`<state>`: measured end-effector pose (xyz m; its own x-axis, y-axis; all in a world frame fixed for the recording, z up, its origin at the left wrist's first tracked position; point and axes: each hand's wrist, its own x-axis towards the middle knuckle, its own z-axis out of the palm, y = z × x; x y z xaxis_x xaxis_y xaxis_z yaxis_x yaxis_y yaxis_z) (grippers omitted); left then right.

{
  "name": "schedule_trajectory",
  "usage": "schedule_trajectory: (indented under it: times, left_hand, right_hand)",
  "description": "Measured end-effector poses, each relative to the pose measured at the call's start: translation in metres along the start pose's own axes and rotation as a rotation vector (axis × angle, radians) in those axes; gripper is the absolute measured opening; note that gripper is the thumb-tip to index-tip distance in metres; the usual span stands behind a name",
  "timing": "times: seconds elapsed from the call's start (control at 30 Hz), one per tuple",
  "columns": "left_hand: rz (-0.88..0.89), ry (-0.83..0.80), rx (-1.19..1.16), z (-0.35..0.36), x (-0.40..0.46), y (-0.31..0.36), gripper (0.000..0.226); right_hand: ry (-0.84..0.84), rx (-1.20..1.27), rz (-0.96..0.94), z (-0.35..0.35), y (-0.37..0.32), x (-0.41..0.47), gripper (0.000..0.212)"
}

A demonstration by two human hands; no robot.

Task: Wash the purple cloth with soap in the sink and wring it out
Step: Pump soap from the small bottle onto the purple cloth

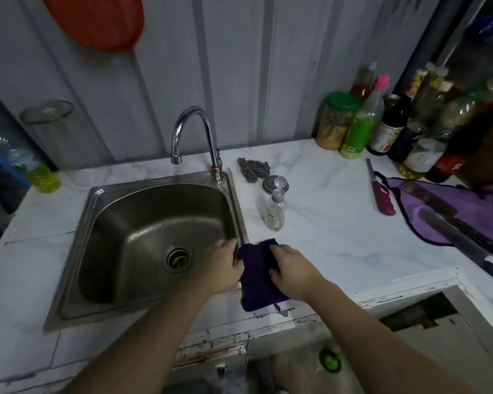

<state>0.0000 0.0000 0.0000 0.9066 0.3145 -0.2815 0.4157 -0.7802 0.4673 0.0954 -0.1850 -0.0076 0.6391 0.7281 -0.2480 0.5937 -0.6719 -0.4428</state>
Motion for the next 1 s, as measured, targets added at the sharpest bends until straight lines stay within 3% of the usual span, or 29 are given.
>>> schedule_trajectory:
  times: [0.17,0.37,0.6,0.77,1.0]
  left_hand:
    - [-0.039,-0.059,-0.028,0.025,0.002,-0.002,0.043]
    - [-0.149,-0.006,-0.236,0.047,0.005,-0.002,0.059]
    - [-0.236,0.093,-0.449,0.052,0.009,0.014,0.073]
    - [-0.253,0.103,-0.571,0.043,0.005,0.014,0.070]
    - [-0.274,0.286,-0.607,0.005,-0.013,-0.002,0.062]
  right_hand:
    - [0.003,0.014,0.011,0.014,0.015,0.000,0.054]
    - [0.017,0.077,0.078,0.022,0.022,0.007,0.065]
    - [0.038,0.141,0.086,0.021,0.019,0.015,0.036]
    - [0.089,0.227,0.011,0.013,0.011,0.018,0.033]
    - [0.152,0.347,-0.140,-0.009,-0.019,0.032,0.028]
